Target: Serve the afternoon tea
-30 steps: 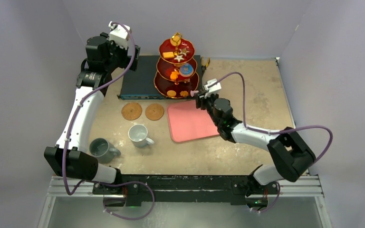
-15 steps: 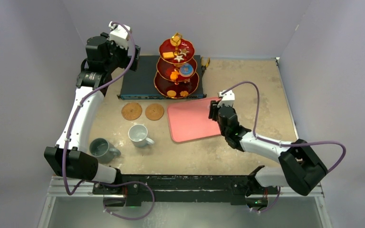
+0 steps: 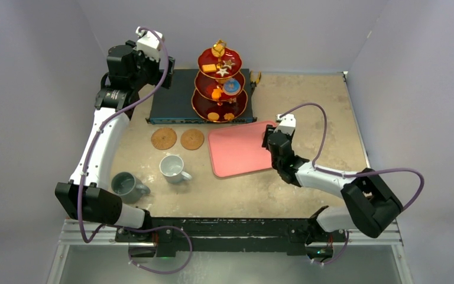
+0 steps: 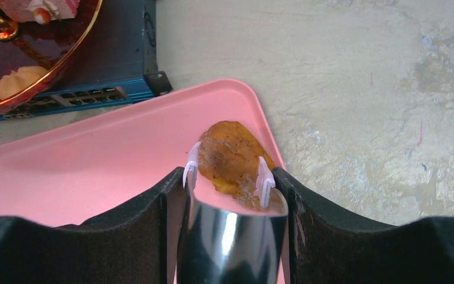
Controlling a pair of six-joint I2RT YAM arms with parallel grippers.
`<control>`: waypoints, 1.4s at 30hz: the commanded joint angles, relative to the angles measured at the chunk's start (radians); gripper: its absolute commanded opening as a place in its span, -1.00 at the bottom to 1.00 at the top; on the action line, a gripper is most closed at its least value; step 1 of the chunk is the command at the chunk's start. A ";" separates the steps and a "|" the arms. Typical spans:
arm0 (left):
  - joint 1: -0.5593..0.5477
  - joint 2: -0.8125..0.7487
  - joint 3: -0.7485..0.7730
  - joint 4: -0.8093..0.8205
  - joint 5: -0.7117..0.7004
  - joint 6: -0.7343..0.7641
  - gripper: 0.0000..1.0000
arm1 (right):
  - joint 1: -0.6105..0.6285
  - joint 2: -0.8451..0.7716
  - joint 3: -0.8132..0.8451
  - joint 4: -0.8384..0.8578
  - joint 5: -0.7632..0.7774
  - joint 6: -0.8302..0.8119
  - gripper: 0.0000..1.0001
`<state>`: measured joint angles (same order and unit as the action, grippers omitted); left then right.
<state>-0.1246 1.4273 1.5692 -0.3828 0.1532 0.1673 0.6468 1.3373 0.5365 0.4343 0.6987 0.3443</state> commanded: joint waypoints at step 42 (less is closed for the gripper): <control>0.008 0.002 0.075 0.013 0.033 -0.005 0.99 | -0.009 0.089 0.003 0.272 -0.001 -0.040 -0.62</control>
<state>-0.1246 1.4502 1.6108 -0.3836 0.1757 0.1677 0.6346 1.4757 0.5438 0.6670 0.7055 0.3271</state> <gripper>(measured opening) 0.993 0.262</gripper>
